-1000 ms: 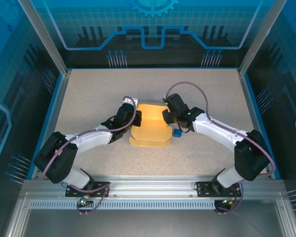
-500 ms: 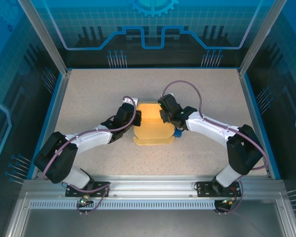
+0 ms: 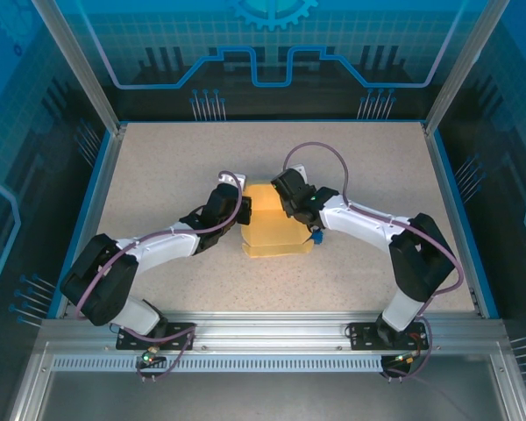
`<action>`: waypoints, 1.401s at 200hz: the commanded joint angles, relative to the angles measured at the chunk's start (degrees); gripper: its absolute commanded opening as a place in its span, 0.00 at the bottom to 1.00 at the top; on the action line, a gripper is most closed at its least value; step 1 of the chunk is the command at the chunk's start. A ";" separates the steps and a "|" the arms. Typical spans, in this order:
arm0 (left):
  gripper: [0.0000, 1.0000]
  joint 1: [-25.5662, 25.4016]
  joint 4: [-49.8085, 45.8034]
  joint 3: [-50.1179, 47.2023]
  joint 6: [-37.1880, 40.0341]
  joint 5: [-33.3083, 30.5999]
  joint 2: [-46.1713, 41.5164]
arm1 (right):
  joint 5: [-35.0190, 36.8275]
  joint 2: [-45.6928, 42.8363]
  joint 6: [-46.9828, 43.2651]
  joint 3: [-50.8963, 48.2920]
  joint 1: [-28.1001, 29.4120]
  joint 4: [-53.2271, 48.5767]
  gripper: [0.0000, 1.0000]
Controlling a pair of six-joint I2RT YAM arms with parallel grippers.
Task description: Fold the paper box
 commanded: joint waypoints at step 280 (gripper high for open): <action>0.09 11.17 -46.25 22.76 11.00 22.46 14.31 | -25.58 -19.01 -4.26 -13.83 -7.63 4.04 0.61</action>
